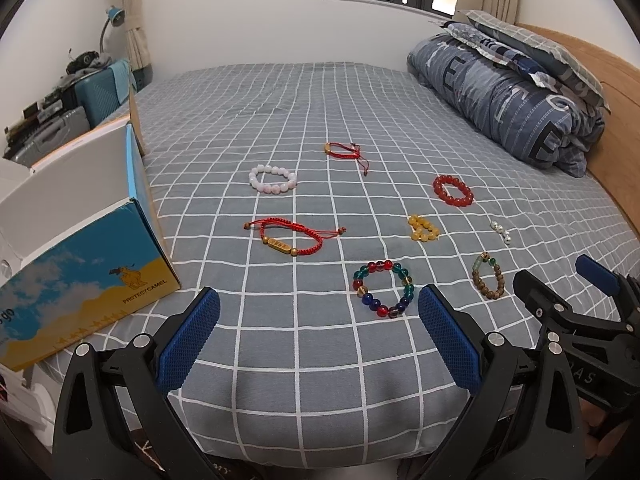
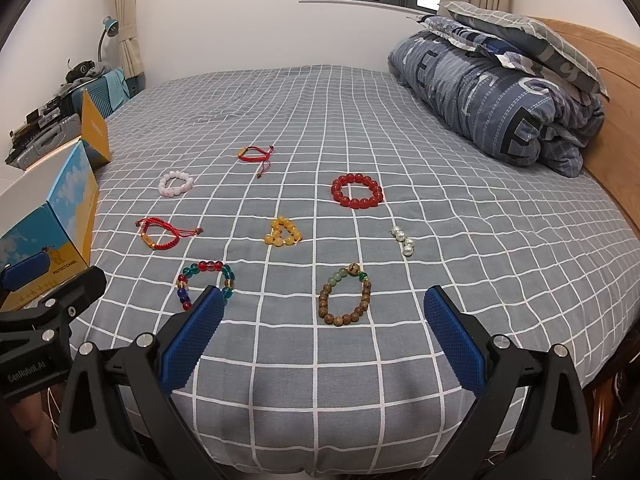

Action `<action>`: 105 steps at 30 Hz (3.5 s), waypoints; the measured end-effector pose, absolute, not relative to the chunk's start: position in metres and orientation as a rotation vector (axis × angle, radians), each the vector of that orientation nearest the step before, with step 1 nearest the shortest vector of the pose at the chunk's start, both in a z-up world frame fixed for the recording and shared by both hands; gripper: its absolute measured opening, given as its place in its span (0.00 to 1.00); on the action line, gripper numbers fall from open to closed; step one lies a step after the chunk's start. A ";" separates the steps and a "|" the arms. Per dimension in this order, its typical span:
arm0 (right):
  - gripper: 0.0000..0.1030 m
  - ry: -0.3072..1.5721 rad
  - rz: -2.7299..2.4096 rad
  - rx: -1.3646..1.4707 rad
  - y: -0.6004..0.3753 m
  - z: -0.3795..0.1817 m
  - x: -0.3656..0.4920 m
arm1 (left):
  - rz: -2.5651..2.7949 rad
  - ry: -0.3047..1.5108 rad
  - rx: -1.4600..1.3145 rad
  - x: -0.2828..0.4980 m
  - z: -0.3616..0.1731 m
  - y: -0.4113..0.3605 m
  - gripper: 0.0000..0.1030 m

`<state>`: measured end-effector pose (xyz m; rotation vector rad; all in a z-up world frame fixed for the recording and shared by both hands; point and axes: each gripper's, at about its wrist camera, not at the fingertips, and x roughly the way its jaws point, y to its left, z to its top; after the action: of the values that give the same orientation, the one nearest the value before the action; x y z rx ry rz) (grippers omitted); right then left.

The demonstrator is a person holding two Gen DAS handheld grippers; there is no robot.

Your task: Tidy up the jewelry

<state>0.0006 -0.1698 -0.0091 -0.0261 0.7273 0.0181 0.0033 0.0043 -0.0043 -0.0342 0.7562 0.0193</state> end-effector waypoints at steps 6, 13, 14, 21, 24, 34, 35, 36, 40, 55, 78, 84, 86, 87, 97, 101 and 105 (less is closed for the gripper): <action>0.93 0.727 0.017 -0.026 -0.170 -0.009 0.001 | 0.020 0.756 -0.050 0.003 -0.005 0.007 0.95; 0.93 0.729 0.021 -0.025 -0.171 -0.008 0.001 | 0.028 0.749 -0.036 0.003 -0.007 0.006 0.95; 0.93 0.730 0.021 -0.025 -0.172 -0.008 0.001 | 0.029 0.750 -0.034 0.003 -0.005 0.006 0.95; 0.93 0.742 0.029 -0.029 -0.166 -0.010 0.001 | 0.029 0.751 -0.027 0.003 -0.005 0.006 0.95; 0.93 0.745 0.030 -0.027 -0.166 -0.010 0.001 | 0.027 0.761 -0.034 0.004 -0.006 0.006 0.95; 0.93 0.749 0.022 -0.027 -0.168 -0.011 0.002 | 0.030 0.776 -0.025 0.006 -0.008 0.004 0.95; 0.93 0.749 0.023 -0.027 -0.168 -0.010 0.002 | 0.030 0.775 -0.023 0.006 -0.007 0.004 0.95; 0.93 0.749 0.023 -0.027 -0.168 -0.011 0.002 | 0.030 0.774 -0.021 0.005 -0.007 0.004 0.95; 0.93 0.749 0.022 -0.026 -0.168 -0.010 0.002 | 0.031 0.773 -0.021 0.005 -0.007 0.004 0.95; 0.93 0.747 0.021 -0.032 -0.167 -0.010 0.002 | 0.029 0.771 -0.017 0.005 -0.007 0.002 0.95; 0.93 0.743 0.007 -0.058 -0.170 0.001 0.010 | 0.049 0.756 -0.025 0.009 0.010 0.002 0.95; 0.93 0.727 0.020 -0.055 -0.169 0.029 0.028 | 0.052 0.728 -0.038 0.027 0.037 0.009 0.95; 0.93 0.724 0.020 -0.058 -0.170 0.039 0.037 | 0.048 0.725 -0.037 0.036 0.046 0.009 0.95; 0.93 0.721 0.015 -0.063 -0.170 0.044 0.043 | 0.047 0.722 -0.035 0.040 0.051 0.009 0.95; 0.93 0.759 -0.015 -0.107 -0.171 0.048 0.110 | 0.059 0.785 -0.048 0.092 0.052 0.016 0.95; 0.93 0.822 -0.018 -0.088 -0.180 0.024 0.142 | 0.063 0.853 -0.058 0.119 0.031 0.020 0.94; 0.93 0.887 -0.012 -0.086 -0.193 -0.005 0.171 | 0.075 0.892 -0.061 0.135 0.007 0.025 0.94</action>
<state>0.1707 -0.1934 -0.0052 -0.0860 0.8867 -0.0119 0.1352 0.0252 0.0067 -0.0611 0.8918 0.0750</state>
